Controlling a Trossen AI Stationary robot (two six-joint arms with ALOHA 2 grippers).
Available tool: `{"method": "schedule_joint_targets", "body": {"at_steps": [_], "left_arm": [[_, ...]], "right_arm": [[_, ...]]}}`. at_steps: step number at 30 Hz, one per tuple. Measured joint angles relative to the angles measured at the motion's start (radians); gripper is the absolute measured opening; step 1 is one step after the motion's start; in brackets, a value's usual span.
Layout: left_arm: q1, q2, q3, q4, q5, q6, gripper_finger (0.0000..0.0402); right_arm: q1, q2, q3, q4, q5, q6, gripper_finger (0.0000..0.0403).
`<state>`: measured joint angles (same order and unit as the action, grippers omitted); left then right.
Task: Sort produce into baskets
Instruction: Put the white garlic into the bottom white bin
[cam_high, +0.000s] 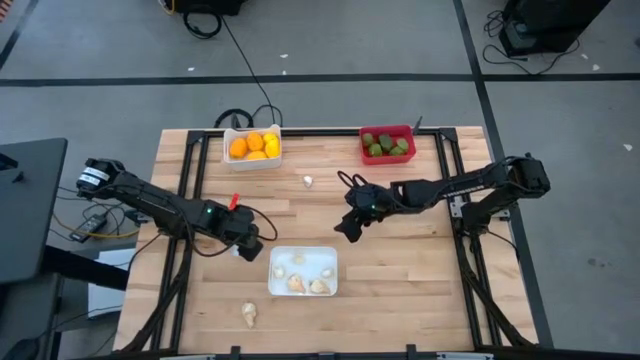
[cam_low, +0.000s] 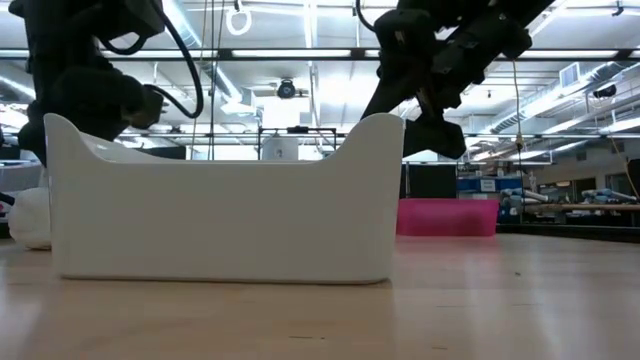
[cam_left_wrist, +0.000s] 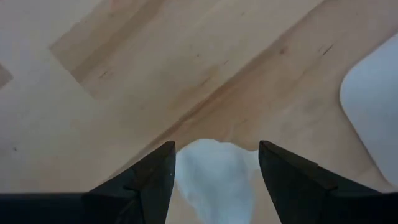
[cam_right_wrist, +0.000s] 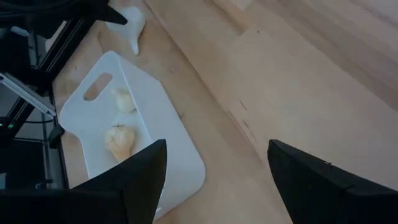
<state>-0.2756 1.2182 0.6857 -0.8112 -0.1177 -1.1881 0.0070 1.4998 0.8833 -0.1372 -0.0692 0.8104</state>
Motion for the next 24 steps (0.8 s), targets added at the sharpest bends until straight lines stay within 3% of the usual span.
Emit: {"method": "schedule_joint_targets", "body": {"at_steps": [7,13,24], "left_arm": [[0.0,0.0,0.0,-0.001,0.084,0.001,0.0234],[0.0,0.0,-0.017,0.007,0.096,0.007,0.023],[0.0,-0.005,-0.049,0.08,0.147,-0.009,0.0123]], "right_arm": [[-0.035,0.0,0.0,0.0,-0.02,-0.009,0.0287],[-0.064,0.0,0.0,0.0,-0.035,-0.028,0.0287],[-0.087,0.0,0.0,0.0,-0.056,-0.036,0.0287]]}}
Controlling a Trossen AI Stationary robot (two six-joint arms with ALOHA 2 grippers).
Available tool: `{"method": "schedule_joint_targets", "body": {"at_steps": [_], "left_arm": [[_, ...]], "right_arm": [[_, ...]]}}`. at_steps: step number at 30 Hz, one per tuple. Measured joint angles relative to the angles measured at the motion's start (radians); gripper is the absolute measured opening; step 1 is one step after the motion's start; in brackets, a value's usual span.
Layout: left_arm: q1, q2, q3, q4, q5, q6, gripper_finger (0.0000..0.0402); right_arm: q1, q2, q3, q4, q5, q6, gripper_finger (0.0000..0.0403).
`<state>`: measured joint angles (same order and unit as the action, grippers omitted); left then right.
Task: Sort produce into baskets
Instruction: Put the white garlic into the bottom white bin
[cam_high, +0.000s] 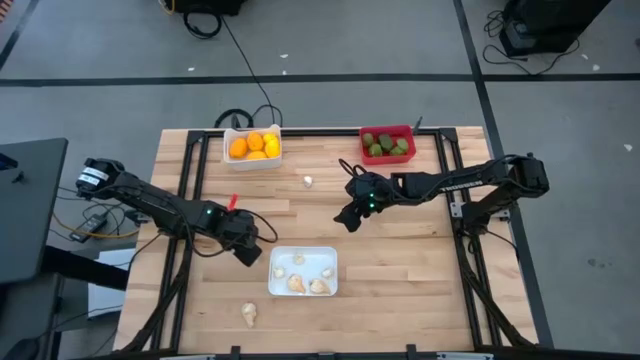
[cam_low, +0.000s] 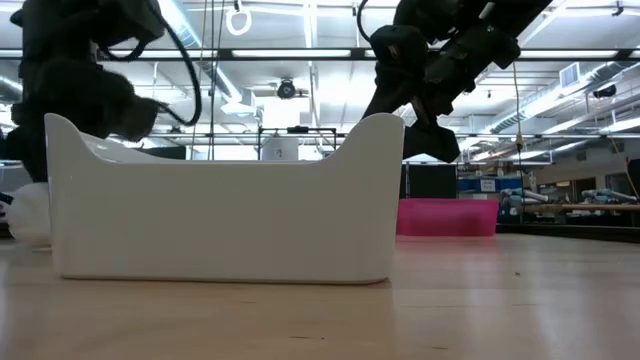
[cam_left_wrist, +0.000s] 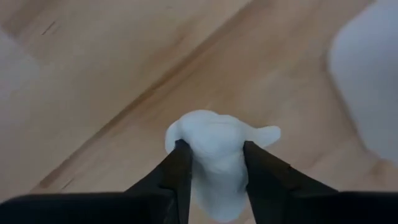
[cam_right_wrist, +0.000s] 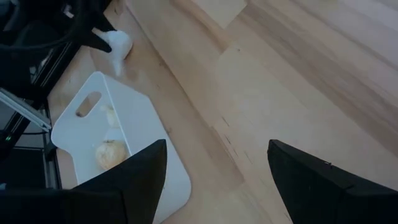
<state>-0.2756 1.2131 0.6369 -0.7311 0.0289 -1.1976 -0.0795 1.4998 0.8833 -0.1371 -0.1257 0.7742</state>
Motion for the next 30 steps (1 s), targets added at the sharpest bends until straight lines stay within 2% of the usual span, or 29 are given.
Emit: {"method": "schedule_joint_targets", "body": {"at_steps": [7,15,20,25,30], "left_arm": [[0.019,-0.031,0.151,-0.01,-0.01,0.131,0.013],[0.04,-0.048,0.354,0.007,-0.137,0.283,0.0132],[0.041,-0.045,0.399,0.025,-0.191,0.33,0.0132],[0.04,-0.015,0.401,0.179,-0.192,0.347,0.0132],[0.034,0.107,0.401,0.368,-0.145,0.359,0.0132]], "right_arm": [[0.0,0.0,0.0,0.001,-0.002,0.0,0.0287],[0.0,0.0,0.0,0.007,-0.002,0.001,0.0287],[0.002,0.0,0.0,0.007,-0.006,0.011,0.0287],[0.007,0.0,0.0,0.007,-0.007,0.012,0.0287],[0.006,0.0,0.0,0.005,0.018,0.037,0.0287]]}}
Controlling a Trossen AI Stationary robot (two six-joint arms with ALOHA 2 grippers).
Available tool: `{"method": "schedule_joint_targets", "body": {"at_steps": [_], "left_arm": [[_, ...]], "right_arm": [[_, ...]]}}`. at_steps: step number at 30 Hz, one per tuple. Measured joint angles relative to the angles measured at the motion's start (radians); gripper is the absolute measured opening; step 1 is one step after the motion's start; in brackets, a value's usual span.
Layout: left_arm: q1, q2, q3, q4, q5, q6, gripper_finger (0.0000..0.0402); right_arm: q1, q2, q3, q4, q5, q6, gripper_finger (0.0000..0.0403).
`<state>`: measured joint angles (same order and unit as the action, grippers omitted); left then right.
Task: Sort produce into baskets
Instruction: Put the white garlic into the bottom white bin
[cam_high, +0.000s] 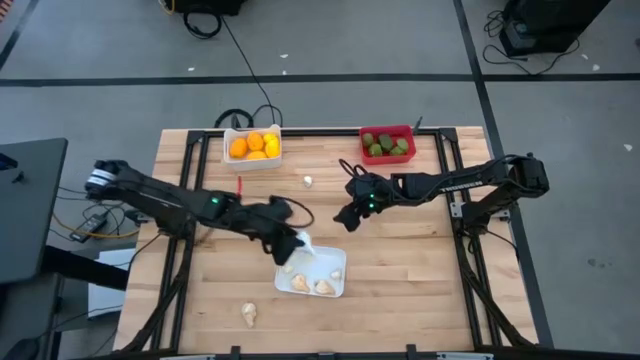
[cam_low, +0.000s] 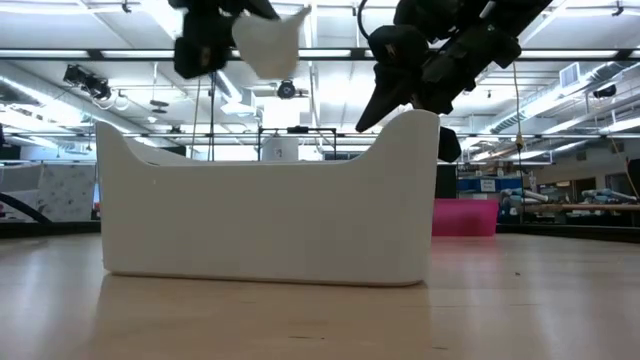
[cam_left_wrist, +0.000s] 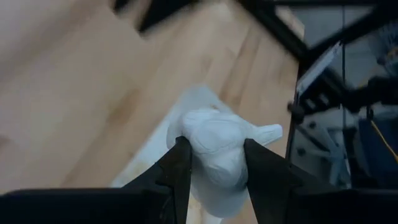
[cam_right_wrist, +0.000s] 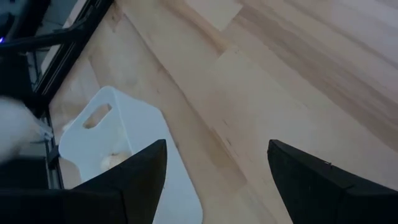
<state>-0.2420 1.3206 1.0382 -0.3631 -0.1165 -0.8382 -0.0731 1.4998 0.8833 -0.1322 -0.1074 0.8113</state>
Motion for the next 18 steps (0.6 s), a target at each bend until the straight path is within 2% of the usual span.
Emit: {"method": "schedule_joint_targets", "body": {"at_steps": [5,8,14,18], "left_arm": [[0.0,0.131,-0.001,0.078,0.126,-0.017,0.0136],[-0.002,0.182,-0.001,0.104,0.182,-0.06,0.0152],[-0.002,0.204,-0.001,0.105,0.2,-0.097,0.022],[-0.002,0.175,-0.001,0.103,0.227,-0.109,0.0258]], "right_arm": [[0.0,0.0,0.0,-0.004,0.008,0.027,0.0287],[0.0,0.0,0.0,-0.005,-0.005,0.027,0.0287],[0.0,0.0,0.0,-0.019,-0.018,0.029,0.0287],[0.005,0.0,0.0,-0.034,-0.018,0.035,0.0287]]}}
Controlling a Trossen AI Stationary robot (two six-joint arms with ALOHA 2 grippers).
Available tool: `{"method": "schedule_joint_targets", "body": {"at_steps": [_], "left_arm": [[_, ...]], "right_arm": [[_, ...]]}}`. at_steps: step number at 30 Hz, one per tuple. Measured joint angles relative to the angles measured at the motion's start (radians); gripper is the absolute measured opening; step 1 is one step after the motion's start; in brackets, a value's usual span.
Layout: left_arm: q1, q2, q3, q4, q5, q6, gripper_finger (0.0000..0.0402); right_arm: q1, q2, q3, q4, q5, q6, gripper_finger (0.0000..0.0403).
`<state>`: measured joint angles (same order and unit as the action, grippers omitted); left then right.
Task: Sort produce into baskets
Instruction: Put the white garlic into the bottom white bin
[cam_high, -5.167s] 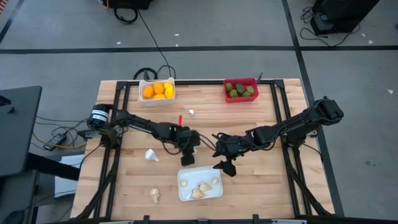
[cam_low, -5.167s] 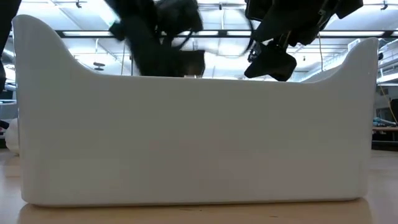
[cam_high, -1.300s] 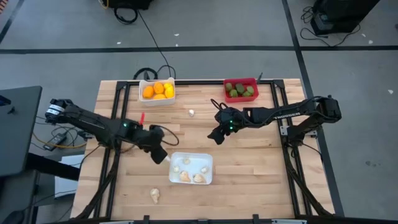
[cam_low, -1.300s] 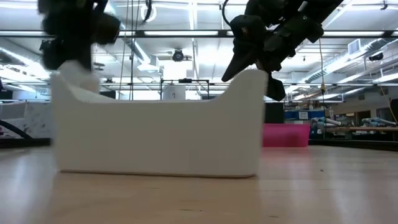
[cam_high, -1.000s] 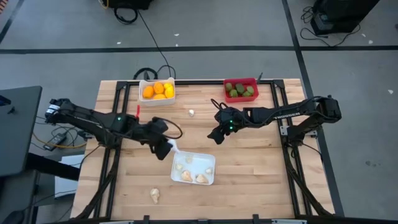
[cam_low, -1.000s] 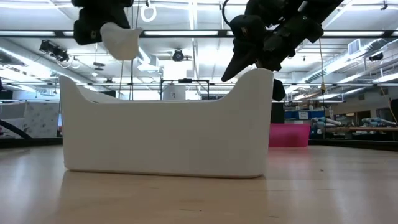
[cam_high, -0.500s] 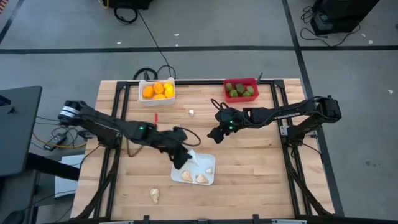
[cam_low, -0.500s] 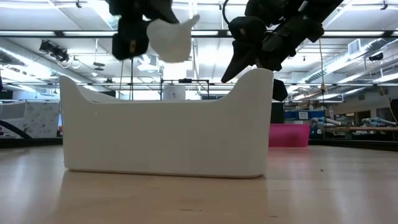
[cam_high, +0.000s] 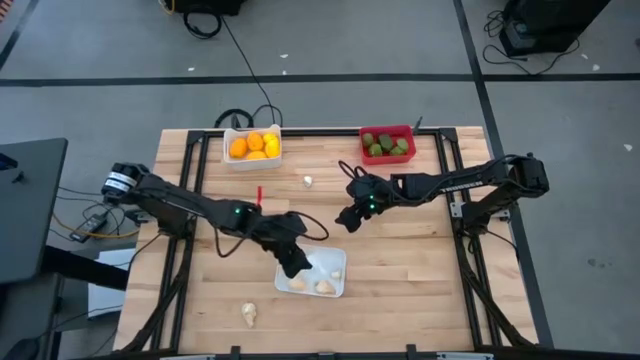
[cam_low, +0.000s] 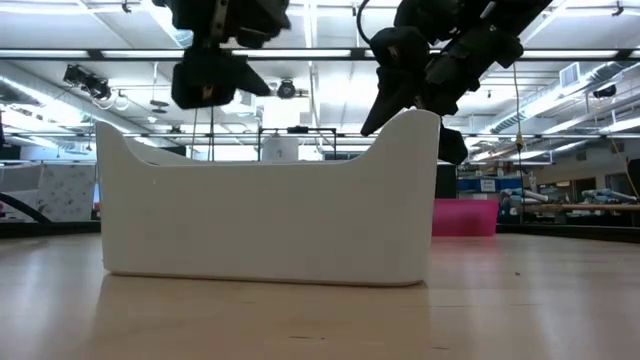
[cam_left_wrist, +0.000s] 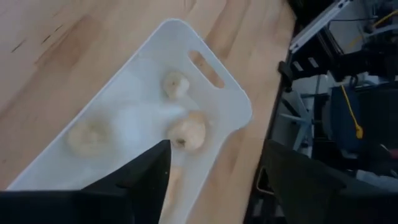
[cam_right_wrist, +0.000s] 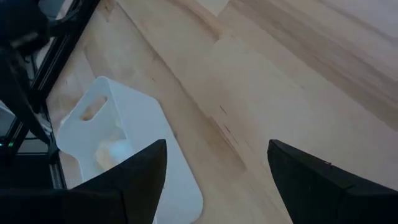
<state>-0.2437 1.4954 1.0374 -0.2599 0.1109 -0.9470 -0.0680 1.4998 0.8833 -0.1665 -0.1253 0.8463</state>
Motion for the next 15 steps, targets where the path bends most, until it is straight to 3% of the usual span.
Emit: {"method": "schedule_joint_targets", "body": {"at_steps": [3,8,11,15], "left_arm": [[-0.011,-0.032,0.0,-0.057,0.006,-0.006,0.0266],[-0.109,-0.099,0.002,-0.291,-0.016,-0.037,0.0252],[-0.196,-0.115,0.002,-0.418,-0.02,-0.122,0.0243],[-0.327,-0.111,-0.004,-0.436,-0.039,-0.297,0.0241]], "right_arm": [[0.005,0.0,0.0,-0.007,0.0,0.0,0.0287],[0.023,0.0,0.0,-0.037,-0.01,-0.009,0.0287],[0.037,0.0,0.0,-0.065,0.004,-0.019,0.0287],[0.049,0.0,0.0,-0.082,0.044,-0.037,0.0287]]}}
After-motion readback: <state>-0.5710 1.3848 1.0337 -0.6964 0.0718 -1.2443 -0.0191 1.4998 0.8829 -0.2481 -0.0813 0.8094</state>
